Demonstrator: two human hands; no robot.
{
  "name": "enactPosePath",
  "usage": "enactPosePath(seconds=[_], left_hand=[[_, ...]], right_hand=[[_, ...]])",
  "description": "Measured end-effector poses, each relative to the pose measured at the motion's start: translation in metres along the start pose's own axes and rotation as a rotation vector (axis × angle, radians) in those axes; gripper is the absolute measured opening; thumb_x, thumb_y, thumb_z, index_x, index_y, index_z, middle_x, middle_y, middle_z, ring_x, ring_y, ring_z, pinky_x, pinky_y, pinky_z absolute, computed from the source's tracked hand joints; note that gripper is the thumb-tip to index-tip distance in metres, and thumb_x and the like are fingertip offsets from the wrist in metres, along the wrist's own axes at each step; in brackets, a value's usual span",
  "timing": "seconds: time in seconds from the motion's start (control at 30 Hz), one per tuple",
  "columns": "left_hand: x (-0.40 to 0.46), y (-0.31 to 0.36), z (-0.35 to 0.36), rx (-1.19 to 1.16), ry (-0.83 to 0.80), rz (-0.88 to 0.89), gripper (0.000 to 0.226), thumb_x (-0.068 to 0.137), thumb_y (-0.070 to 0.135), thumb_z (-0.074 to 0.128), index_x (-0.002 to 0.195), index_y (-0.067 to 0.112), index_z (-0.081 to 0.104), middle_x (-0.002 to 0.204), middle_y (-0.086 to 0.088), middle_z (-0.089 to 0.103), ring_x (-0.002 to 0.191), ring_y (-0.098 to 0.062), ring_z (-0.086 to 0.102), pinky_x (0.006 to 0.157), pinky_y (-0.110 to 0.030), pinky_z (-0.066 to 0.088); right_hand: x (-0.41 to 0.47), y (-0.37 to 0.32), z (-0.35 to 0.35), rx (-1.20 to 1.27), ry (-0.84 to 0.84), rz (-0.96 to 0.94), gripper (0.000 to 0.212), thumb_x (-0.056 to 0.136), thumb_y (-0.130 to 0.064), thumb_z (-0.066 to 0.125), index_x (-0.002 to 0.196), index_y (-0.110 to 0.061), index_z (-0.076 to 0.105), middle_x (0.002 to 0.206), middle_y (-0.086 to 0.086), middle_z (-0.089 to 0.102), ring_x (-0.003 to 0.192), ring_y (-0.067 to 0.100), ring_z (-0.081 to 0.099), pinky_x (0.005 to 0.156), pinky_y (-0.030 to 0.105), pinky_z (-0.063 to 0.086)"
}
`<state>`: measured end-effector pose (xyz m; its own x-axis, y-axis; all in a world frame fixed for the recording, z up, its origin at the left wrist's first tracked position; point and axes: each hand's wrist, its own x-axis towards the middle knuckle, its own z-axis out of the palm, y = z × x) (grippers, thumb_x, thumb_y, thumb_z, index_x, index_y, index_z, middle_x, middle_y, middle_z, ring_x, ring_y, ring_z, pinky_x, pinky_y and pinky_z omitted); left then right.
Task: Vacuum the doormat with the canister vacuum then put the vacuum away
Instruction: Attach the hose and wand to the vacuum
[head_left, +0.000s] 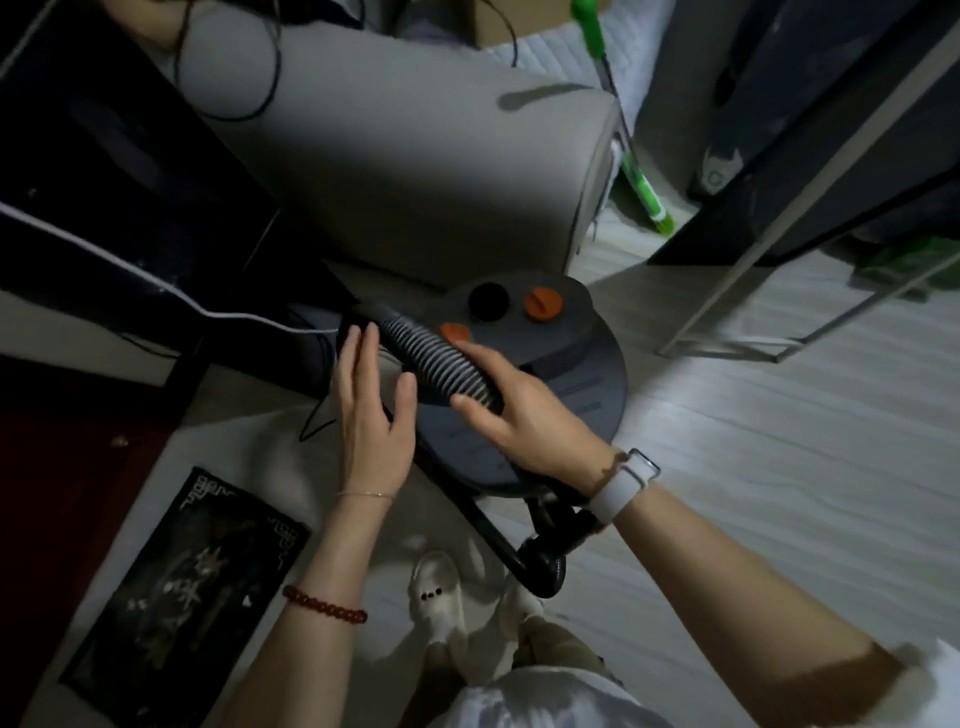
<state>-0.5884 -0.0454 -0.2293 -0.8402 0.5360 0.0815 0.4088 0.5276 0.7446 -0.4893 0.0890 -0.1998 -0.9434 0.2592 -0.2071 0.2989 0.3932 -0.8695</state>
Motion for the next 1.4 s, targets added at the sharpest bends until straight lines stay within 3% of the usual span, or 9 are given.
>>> enactPosePath(seconds=[0.17,0.33,0.43,0.57,0.67,0.87,1.1,1.27,1.4], left_hand=[[-0.037,-0.032,-0.043,0.17,-0.083,0.167,0.063,0.094,0.056,0.022,0.133,0.013,0.045,0.143,0.0,0.03,0.138,-0.022,0.014,0.113,-0.022,0.009],[-0.076,-0.053,-0.088,0.129,-0.258,0.208,0.062,0.08,0.073,0.033,0.119,0.026,0.041,0.133,0.001,0.048,0.137,-0.016,0.022,0.113,-0.042,0.016],[-0.095,-0.065,-0.115,0.164,-0.401,0.257,0.075,0.068,0.084,0.035,0.111,0.025,0.052,0.112,-0.002,0.052,0.115,-0.012,0.041,0.111,-0.045,0.019],[-0.133,-0.079,-0.135,0.221,-0.461,0.28,0.08,0.056,0.085,0.045,0.095,0.017,0.061,0.091,0.0,0.06,0.085,-0.021,0.057,0.081,-0.034,0.043],[-0.17,-0.088,-0.143,0.208,-0.368,0.289,0.077,0.061,0.085,0.042,0.084,0.015,0.061,0.074,-0.001,0.064,0.068,-0.023,0.061,0.069,-0.027,0.042],[-0.234,-0.106,-0.168,0.142,-0.155,-0.007,0.083,0.056,0.088,0.044,0.083,0.011,0.061,0.075,0.0,0.063,0.069,-0.012,0.054,0.064,-0.025,0.04],[-0.273,-0.1,-0.185,0.007,-0.477,-0.394,0.065,0.056,0.078,0.045,0.1,0.034,0.061,0.086,0.015,0.064,0.086,-0.009,0.062,0.074,-0.031,0.051],[-0.306,-0.09,-0.185,0.002,-0.209,-0.497,0.062,0.061,0.076,0.036,0.082,0.022,0.059,0.074,0.004,0.065,0.073,-0.015,0.062,0.068,-0.037,0.048],[-0.338,-0.086,-0.189,-0.097,-0.036,-0.565,0.066,0.066,0.074,0.035,0.076,0.012,0.055,0.066,-0.008,0.059,0.062,-0.018,0.056,0.059,-0.038,0.043]], right_hand=[[-0.024,-0.019,0.026,-0.089,-0.146,-0.005,0.047,0.087,-0.04,0.057,0.124,-0.017,0.039,0.107,0.004,0.061,0.089,0.017,0.061,0.075,0.037,0.049],[-0.063,-0.045,0.063,-0.136,-0.203,0.022,0.048,0.082,-0.043,0.062,0.119,-0.02,0.042,0.111,-0.001,0.06,0.097,0.015,0.06,0.083,0.04,0.049],[-0.091,-0.059,0.094,-0.192,-0.173,0.035,0.05,0.08,-0.045,0.064,0.12,-0.024,0.045,0.112,-0.005,0.06,0.098,0.011,0.058,0.084,0.036,0.049],[-0.126,-0.065,0.129,-0.316,-0.129,-0.002,0.051,0.08,-0.047,0.063,0.123,-0.026,0.047,0.116,-0.005,0.059,0.104,0.012,0.056,0.087,0.033,0.046],[-0.145,-0.058,0.147,-0.367,-0.168,-0.04,0.055,0.08,-0.053,0.059,0.127,-0.026,0.046,0.119,-0.005,0.058,0.106,0.011,0.054,0.089,0.03,0.045],[-0.15,-0.023,0.169,-0.447,-0.256,-0.056,0.052,0.079,-0.037,0.067,0.125,-0.021,0.048,0.114,0.001,0.057,0.108,0.017,0.05,0.101,0.04,0.037],[-0.137,-0.041,0.213,-0.62,-0.361,-0.42,0.05,0.081,-0.054,0.04,0.119,-0.023,0.052,0.109,-0.002,0.062,0.107,0.019,0.055,0.106,0.046,0.026],[-0.128,-0.052,0.223,-0.388,-0.346,-0.394,0.064,0.077,-0.05,0.055,0.133,-0.023,0.045,0.137,0.006,0.045,0.134,0.023,0.03,0.114,0.05,0.017],[-0.135,-0.078,0.242,0.27,-0.283,0.197,0.062,0.087,-0.026,0.059,0.142,-0.021,0.03,0.153,0.004,0.021,0.14,0.02,0.02,0.111,0.032,0.018]])
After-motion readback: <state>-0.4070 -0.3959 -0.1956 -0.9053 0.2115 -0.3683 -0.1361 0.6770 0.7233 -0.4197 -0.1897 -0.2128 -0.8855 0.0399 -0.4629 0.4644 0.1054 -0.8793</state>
